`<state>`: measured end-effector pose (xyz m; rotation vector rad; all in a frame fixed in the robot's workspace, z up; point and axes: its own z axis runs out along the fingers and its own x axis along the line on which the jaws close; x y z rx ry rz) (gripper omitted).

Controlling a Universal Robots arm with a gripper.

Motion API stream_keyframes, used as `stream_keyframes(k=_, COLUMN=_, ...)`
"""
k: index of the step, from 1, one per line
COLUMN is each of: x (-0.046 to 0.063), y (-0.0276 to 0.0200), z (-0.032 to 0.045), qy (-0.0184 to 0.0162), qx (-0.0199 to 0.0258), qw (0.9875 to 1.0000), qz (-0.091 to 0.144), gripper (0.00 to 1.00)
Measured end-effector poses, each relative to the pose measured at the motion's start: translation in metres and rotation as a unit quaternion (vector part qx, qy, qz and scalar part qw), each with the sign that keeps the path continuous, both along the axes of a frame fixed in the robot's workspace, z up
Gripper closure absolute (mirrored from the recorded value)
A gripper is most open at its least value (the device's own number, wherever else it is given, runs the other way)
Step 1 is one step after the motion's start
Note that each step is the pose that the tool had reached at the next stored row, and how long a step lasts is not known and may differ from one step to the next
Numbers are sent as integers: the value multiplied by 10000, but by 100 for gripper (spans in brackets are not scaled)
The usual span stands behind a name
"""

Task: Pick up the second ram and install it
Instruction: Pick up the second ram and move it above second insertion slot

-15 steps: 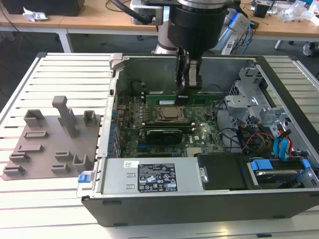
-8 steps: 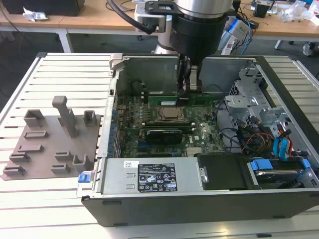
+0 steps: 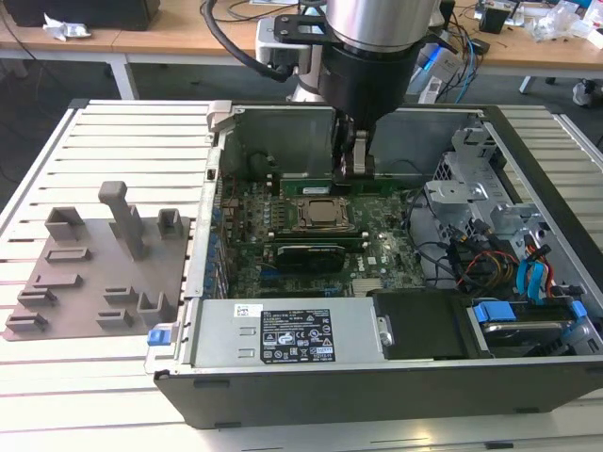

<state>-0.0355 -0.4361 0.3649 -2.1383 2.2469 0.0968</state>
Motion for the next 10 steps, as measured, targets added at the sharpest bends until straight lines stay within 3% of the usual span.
stream_keyframes(k=2, x=1, y=92, z=-36, qy=0, qx=32, qw=10000, qz=0, gripper=86)
stream_keyframes(k=5, x=2, y=202, z=-112, qy=0, qx=42, qw=10000, qz=0, gripper=86)
stream_keyframes(k=7, x=2, y=249, z=-170, qy=0, qx=46, qw=10000, qz=0, gripper=86)
stream_keyframes(k=10, x=2, y=265, z=-180, qy=0, qx=49, qw=10000, qz=1, gripper=86)
